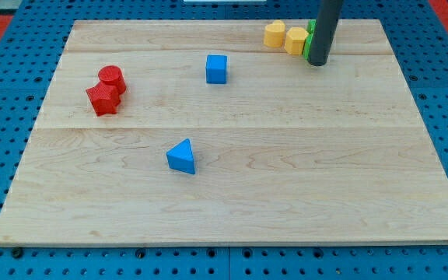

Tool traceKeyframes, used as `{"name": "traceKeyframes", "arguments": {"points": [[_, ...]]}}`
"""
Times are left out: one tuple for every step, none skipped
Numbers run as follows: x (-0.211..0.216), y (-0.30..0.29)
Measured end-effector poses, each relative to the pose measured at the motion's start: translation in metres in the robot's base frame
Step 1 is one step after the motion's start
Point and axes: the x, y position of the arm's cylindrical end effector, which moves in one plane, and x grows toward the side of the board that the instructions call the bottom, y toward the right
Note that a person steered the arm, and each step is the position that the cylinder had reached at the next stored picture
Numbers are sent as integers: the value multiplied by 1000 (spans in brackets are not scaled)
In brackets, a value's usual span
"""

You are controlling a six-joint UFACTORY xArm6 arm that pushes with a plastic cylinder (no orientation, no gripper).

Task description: Slide the blue cube left a bit

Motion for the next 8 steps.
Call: {"name": "traceKeyframes", "arguments": {"points": [[0, 0], [13, -68], [28, -149], [26, -184], [21, -184], [14, -184], [9, -184], [4, -184]]}}
